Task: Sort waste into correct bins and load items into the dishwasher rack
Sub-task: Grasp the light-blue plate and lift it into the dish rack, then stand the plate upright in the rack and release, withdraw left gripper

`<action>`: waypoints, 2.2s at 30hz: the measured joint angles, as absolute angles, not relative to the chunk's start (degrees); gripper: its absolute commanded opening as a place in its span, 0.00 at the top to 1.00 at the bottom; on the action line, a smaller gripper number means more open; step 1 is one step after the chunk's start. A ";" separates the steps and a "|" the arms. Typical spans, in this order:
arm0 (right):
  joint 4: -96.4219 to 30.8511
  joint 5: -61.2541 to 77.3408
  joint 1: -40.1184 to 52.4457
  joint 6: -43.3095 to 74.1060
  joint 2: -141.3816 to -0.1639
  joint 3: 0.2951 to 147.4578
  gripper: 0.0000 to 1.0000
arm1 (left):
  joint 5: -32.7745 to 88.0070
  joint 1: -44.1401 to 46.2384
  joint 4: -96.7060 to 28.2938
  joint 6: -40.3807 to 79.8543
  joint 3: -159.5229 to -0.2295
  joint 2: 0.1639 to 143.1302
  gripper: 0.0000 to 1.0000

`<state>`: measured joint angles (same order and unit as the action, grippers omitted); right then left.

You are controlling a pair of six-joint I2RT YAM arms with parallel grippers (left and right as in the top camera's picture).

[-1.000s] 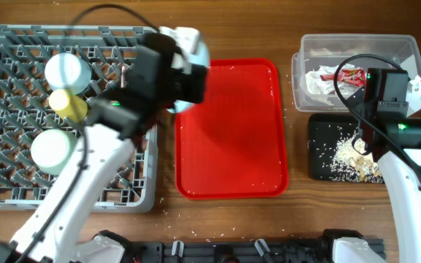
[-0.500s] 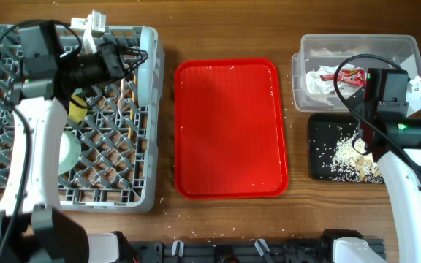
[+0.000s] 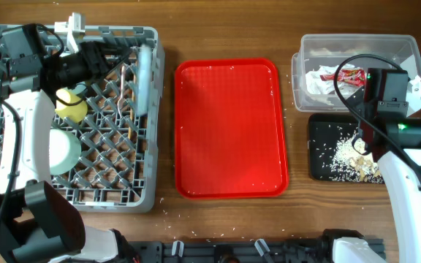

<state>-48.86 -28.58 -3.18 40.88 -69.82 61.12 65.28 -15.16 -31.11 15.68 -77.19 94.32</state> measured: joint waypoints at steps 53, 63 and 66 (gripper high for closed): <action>-48.88 -28.58 -3.18 40.88 -69.91 61.12 0.00 | 31.07 -2.61 -38.94 10.04 -25.45 19.46 0.00; -48.88 -28.58 -3.18 40.88 -69.91 61.12 0.00 | 20.40 1.83 -9.69 22.90 -6.52 6.87 0.00; -48.88 -28.58 -3.18 40.88 -69.91 61.12 0.00 | 17.78 1.83 -4.80 23.92 -3.75 4.32 0.00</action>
